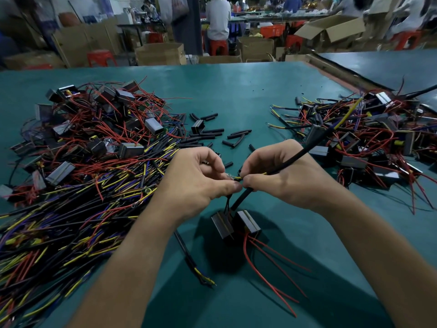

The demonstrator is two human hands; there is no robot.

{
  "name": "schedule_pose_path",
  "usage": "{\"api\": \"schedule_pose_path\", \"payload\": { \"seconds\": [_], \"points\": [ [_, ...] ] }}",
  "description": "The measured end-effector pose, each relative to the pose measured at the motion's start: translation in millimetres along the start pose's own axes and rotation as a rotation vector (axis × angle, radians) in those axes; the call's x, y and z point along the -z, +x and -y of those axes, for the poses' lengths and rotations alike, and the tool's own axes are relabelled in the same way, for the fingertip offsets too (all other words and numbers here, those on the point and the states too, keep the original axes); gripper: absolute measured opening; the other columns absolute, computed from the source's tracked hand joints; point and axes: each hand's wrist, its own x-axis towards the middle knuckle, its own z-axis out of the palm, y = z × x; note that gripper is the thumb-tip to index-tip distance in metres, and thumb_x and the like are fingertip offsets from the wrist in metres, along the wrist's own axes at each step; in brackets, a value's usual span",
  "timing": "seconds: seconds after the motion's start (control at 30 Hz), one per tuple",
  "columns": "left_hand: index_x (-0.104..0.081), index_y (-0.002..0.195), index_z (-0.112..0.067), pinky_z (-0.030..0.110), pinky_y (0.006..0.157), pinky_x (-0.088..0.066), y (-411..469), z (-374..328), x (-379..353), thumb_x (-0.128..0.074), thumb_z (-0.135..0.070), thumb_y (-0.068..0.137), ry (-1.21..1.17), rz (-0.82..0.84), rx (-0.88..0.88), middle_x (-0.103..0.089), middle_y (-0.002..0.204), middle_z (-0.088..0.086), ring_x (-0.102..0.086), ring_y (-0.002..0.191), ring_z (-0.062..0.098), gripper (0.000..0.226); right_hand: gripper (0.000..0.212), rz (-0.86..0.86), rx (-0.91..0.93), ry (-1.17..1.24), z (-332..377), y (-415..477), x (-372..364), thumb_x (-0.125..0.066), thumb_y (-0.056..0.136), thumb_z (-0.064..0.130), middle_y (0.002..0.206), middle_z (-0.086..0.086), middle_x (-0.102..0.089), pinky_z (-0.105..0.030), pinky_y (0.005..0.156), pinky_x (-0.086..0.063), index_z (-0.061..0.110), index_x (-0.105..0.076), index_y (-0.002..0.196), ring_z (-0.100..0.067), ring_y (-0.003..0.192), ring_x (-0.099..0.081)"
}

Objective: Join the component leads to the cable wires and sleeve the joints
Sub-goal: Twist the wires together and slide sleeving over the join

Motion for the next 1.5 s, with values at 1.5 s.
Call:
{"api": "schedule_pose_path", "payload": {
  "seconds": [1.5],
  "points": [
    [-0.049, 0.069, -0.004, 0.02, 0.059, -0.055, 1, 0, -19, -0.077, 0.017, 0.066, -0.052, -0.174, -0.22, -0.073, 0.067, 0.006, -0.071, 0.061, 0.009, 0.035, 0.017, -0.136, 0.09, 0.093, -1, 1, 7, -0.067, 0.089, 0.003, 0.056, 0.0, -0.065, -0.025, 0.054, -0.053, 0.01, -0.062, 0.075, -0.016, 0.052, -0.061]
  ]
}}
